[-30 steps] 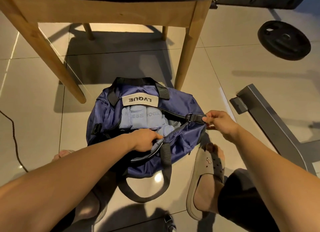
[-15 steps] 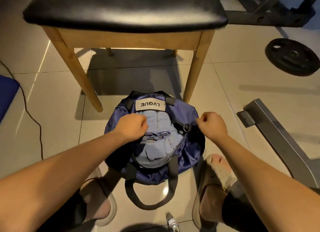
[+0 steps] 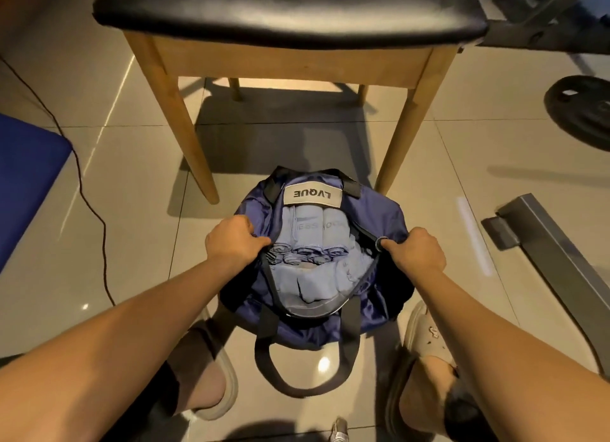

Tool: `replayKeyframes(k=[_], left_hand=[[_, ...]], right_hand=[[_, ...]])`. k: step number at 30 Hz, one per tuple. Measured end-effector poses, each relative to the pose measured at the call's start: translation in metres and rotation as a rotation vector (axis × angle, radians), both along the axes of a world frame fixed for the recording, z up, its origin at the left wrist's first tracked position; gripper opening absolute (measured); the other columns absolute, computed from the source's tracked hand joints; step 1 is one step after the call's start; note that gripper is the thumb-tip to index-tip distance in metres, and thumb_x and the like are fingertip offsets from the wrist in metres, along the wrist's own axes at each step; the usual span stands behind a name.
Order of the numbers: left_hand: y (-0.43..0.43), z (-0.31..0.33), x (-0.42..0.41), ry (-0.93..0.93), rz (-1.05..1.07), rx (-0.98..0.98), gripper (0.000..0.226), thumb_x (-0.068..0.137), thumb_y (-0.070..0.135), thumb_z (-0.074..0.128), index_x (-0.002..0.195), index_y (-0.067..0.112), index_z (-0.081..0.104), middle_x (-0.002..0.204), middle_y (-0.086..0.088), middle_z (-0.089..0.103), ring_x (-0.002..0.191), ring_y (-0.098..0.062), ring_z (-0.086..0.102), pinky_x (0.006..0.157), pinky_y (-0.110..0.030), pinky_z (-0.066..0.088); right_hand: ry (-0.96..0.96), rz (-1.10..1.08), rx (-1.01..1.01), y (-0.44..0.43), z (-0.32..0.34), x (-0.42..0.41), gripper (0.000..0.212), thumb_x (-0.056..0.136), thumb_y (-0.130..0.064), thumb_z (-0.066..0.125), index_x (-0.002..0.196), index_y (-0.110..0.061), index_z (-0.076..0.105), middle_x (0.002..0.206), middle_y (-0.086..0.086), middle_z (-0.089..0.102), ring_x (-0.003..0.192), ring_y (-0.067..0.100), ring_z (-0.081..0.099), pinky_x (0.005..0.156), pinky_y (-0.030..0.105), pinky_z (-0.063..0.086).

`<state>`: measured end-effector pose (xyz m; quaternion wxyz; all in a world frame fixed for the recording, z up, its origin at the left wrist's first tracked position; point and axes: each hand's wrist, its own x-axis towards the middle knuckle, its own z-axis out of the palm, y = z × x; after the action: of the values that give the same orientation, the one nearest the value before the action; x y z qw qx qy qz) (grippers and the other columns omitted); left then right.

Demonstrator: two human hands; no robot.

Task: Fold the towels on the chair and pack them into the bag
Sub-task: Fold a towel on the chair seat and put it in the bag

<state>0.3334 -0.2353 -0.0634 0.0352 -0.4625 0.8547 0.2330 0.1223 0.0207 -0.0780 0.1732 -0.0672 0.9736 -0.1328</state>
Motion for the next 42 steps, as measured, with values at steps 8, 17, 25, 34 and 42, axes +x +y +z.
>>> replayKeyframes(k=[8,17,25,34,42], left_hand=[[-0.047,0.019,0.006,0.374,0.328,0.301,0.033,0.091,0.017,0.071,0.064,0.015,0.053,0.066,-0.006,0.052,0.068,-0.027,0.05,0.067,-0.033,0.04],[-0.043,0.03,0.015,0.592,0.615,0.455,0.027,0.096,0.014,0.067,0.07,0.016,0.064,0.077,-0.004,0.063,0.077,-0.021,0.057,0.08,-0.032,0.044],[-0.048,0.03,0.019,0.588,0.561,0.521,0.014,0.09,0.015,0.075,0.079,0.006,0.074,0.081,-0.009,0.071,0.078,-0.025,0.063,0.077,-0.035,0.051],[-0.052,0.029,0.024,0.612,0.53,0.561,0.013,0.086,0.014,0.08,0.085,0.001,0.077,0.091,-0.019,0.076,0.08,-0.028,0.067,0.079,-0.039,0.056],[-0.053,0.035,0.021,0.555,0.525,0.543,0.01,0.088,0.011,0.077,0.092,0.001,0.078,0.081,-0.013,0.07,0.065,-0.019,0.055,0.059,-0.025,0.042]], right_hand=[[-0.309,-0.146,-0.705,0.035,0.044,-0.041,0.021,0.096,-0.013,0.069,0.081,0.002,0.067,0.075,0.012,0.061,0.067,0.025,0.053,0.064,0.035,0.044],[-0.243,-0.398,-0.627,0.049,0.028,-0.043,0.026,0.095,-0.005,0.061,0.071,-0.007,0.052,0.078,0.012,0.051,0.072,0.026,0.045,0.068,0.041,0.039],[0.126,-0.012,-0.471,-0.04,0.083,0.006,0.005,0.087,-0.013,0.06,0.084,-0.013,0.064,0.083,0.007,0.064,0.076,0.029,0.059,0.065,0.032,0.043],[-0.147,0.71,-0.5,-0.183,0.072,0.122,0.006,0.09,-0.019,0.069,0.095,-0.02,0.072,0.094,0.001,0.072,0.089,0.025,0.064,0.083,0.036,0.052],[-0.075,0.804,-0.33,-0.202,0.058,0.133,0.014,0.087,-0.024,0.076,0.09,-0.014,0.066,0.099,0.006,0.066,0.09,0.031,0.063,0.079,0.042,0.052]])
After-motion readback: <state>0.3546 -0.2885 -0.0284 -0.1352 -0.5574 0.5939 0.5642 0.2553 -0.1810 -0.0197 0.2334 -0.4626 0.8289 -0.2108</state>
